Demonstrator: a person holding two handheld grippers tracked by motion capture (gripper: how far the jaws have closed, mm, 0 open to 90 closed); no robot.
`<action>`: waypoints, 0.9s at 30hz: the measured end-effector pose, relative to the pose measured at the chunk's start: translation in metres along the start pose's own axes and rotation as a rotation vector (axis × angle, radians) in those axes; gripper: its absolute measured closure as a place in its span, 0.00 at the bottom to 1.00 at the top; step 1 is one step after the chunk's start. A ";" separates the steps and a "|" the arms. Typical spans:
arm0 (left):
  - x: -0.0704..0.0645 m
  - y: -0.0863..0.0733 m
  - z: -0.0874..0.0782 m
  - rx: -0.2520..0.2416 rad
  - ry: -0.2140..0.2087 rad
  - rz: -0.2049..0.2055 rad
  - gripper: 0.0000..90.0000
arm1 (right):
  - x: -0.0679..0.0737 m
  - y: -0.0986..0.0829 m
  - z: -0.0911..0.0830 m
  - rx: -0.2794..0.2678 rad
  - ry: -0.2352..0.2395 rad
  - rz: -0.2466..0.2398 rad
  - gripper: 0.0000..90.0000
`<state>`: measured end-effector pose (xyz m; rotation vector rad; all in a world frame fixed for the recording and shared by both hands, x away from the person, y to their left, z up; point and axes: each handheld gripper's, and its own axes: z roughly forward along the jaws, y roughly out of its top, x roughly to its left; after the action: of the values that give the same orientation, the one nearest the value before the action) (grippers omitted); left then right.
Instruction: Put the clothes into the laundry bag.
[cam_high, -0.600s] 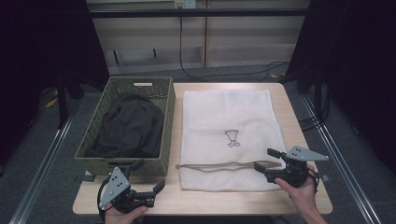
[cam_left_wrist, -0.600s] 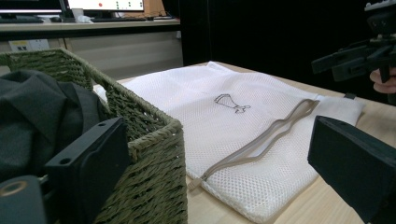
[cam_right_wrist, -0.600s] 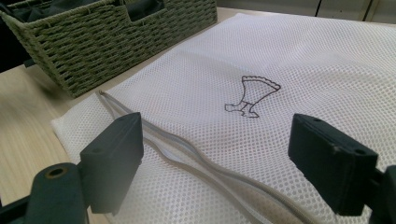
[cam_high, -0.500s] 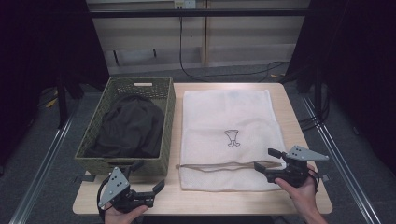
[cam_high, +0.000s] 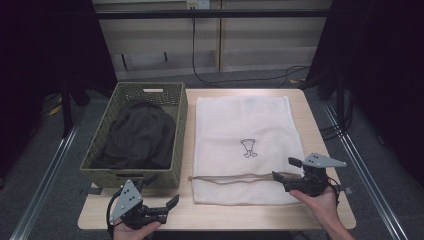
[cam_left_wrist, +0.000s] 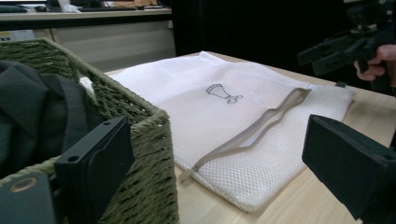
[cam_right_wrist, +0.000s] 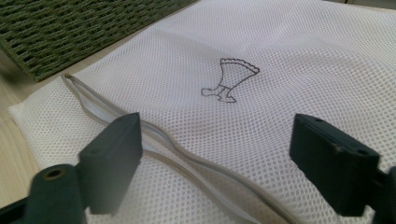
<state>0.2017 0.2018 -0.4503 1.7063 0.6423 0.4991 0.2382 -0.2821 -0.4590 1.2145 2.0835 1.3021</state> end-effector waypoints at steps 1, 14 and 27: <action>0.000 0.000 0.000 -0.001 -0.002 -0.005 0.09 | 0.000 0.000 0.000 0.000 0.004 -0.007 0.26; -0.002 -0.002 -0.003 0.012 -0.012 -0.029 0.09 | 0.015 0.020 0.019 0.110 0.164 -0.058 0.49; -0.007 0.000 0.001 0.035 -0.029 0.002 0.10 | 0.018 0.043 0.077 0.280 0.175 -0.159 0.36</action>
<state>0.1969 0.1970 -0.4504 1.7445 0.6317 0.4659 0.3019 -0.2194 -0.4575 1.0461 2.4994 1.1074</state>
